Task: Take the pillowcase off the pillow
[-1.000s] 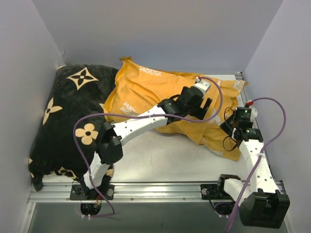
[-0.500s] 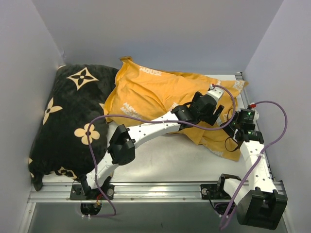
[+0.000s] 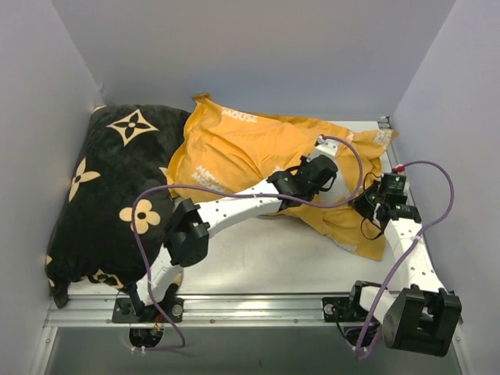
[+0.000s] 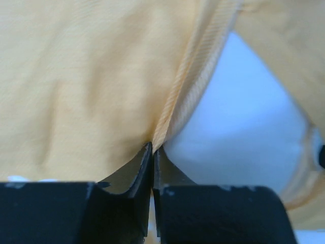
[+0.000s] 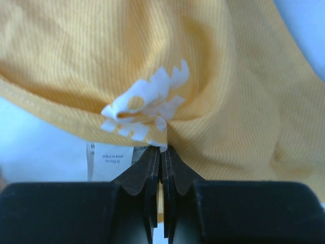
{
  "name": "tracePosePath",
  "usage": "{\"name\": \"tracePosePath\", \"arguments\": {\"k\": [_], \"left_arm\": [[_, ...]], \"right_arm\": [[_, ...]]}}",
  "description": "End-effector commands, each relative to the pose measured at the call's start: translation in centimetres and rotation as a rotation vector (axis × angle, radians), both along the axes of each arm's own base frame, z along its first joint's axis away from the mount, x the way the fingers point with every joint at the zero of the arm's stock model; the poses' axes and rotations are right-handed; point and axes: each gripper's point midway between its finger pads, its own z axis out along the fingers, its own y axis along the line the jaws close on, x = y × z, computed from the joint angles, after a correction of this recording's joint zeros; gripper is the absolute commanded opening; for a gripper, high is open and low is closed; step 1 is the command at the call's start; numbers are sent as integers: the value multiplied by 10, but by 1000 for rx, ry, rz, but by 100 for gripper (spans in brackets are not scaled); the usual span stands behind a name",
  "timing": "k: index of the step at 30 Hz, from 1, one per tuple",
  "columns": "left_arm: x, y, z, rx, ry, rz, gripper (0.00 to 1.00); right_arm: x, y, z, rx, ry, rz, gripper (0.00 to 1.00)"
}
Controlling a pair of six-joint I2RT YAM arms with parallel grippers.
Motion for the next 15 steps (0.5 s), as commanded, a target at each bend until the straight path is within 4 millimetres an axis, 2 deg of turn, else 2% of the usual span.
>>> {"name": "tracePosePath", "arguments": {"k": [1,2,3,4,5,6,8,9,10,12,13,15], "left_arm": [[39,83,49,-36,-56,233,10],[49,106,31,-12,-24,275,9],[52,116,27,-38,0,303,2],[54,127,31,-58,6,323,1],[57,141,19,-49,27,352,0],[64,157,15,-41,34,386,0],[69,178,17,-39,33,432,0],[75,197,8,-16,41,474,0],[77,208,11,-10,32,504,0],[83,239,-2,9,62,575,0],[82,243,-2,-10,75,577,0],[78,230,-9,-34,104,510,0]], "right_arm": [[17,10,4,35,-9,71,0],[20,14,5,43,-11,94,0],[23,23,4,43,-7,130,0],[28,29,3,42,6,155,0],[31,36,3,36,8,178,0],[33,54,3,19,12,238,0],[37,70,3,-14,31,296,0],[38,73,1,-45,39,298,0],[35,82,-2,-50,49,326,0],[33,81,-5,-49,56,317,0],[32,76,-8,-65,62,303,2],[30,74,-12,-68,75,300,7]]}}
